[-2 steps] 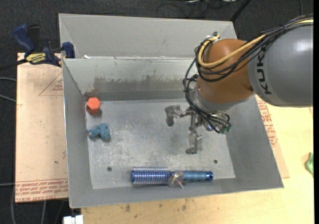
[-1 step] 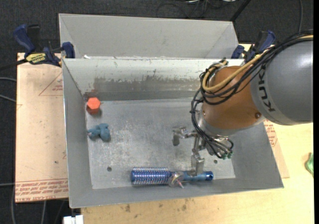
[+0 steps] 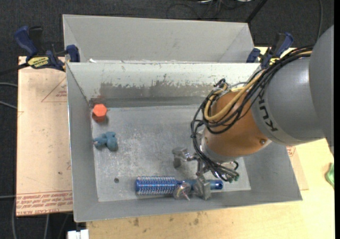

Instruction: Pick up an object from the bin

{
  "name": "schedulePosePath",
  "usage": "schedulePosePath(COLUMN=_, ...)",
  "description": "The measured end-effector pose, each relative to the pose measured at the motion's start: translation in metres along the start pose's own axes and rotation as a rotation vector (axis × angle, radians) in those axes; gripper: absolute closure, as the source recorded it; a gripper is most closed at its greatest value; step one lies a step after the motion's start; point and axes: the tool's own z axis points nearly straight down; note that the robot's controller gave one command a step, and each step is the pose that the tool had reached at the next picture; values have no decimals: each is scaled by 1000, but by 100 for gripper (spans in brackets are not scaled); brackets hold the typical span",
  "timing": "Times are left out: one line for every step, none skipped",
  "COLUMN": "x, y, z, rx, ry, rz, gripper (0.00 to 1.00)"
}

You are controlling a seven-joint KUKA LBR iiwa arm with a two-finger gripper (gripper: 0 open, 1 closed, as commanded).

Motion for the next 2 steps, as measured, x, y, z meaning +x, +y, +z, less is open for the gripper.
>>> schedulePosePath(x=4, y=3, z=2, rx=-7, ry=14, rz=-1, gripper=100)
schedulePosePath(x=-20, y=2, z=-141, rx=-5, ry=13, rz=33, gripper=100)
